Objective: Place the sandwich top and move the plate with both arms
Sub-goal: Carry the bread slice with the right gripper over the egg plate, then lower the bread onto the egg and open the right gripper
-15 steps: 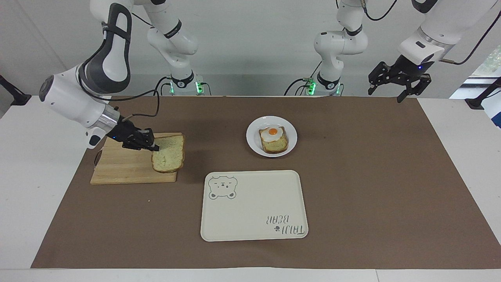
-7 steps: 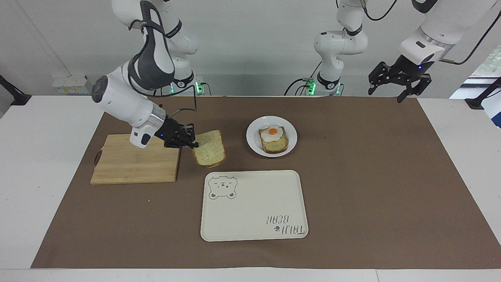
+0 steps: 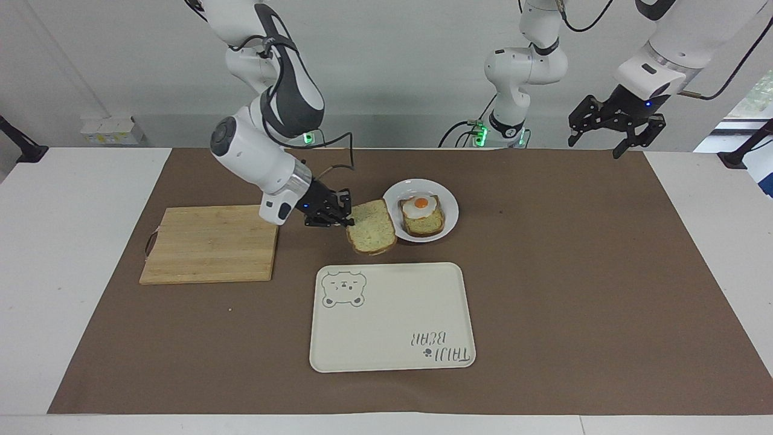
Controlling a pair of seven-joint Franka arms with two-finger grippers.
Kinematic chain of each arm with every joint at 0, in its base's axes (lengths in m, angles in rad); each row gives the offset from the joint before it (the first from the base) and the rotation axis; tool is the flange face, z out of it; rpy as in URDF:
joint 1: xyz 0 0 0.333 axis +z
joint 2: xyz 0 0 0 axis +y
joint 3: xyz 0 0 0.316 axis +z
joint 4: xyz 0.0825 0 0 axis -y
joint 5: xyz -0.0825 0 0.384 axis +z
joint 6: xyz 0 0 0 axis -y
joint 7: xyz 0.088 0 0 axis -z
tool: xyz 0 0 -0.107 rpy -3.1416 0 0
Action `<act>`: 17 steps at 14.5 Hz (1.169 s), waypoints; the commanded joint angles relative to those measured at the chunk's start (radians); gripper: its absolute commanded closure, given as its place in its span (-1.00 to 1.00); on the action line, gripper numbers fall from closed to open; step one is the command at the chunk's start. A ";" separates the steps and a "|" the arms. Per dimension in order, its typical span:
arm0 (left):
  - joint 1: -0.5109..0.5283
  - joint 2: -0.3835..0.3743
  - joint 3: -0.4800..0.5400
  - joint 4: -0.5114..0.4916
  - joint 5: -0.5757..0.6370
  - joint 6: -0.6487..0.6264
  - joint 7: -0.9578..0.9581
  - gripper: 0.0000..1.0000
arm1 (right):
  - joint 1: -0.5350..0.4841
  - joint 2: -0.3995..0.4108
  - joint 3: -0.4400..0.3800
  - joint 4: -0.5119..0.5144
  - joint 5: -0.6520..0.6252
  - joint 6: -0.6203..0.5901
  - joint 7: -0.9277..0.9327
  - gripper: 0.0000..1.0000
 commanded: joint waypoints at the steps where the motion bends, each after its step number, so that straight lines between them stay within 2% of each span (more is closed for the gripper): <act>1: 0.012 -0.027 -0.004 -0.032 -0.008 0.011 0.005 -1.00 | 0.076 -0.049 0.000 -0.104 0.090 0.090 0.011 1.00; 5: 0.012 -0.027 -0.004 -0.035 -0.008 0.011 0.008 -1.00 | 0.213 -0.071 0.000 -0.220 0.194 0.254 0.040 1.00; 8: 0.012 -0.038 -0.004 -0.046 -0.008 0.011 0.011 -1.00 | 0.253 -0.077 0.000 -0.279 0.225 0.289 0.057 1.00; 10: 0.012 -0.039 -0.004 -0.049 -0.008 0.010 0.013 -1.00 | 0.289 -0.080 0.000 -0.318 0.243 0.356 0.088 1.00; 14: 0.012 -0.059 -0.004 -0.084 -0.008 0.024 0.015 -1.00 | 0.294 -0.083 0.000 -0.334 0.243 0.409 0.181 1.00; 15: 0.012 -0.059 -0.004 -0.084 -0.008 0.028 0.013 -1.00 | 0.296 -0.081 0.000 -0.331 0.243 0.409 0.235 0.16; 16: 0.012 -0.059 -0.004 -0.084 -0.008 0.031 0.015 -1.00 | 0.297 -0.081 0.000 -0.325 0.243 0.412 0.247 -0.99; 17: 0.012 -0.058 -0.004 -0.084 -0.009 0.031 0.015 -1.00 | 0.297 -0.084 0.000 -0.316 0.242 0.410 0.260 -1.00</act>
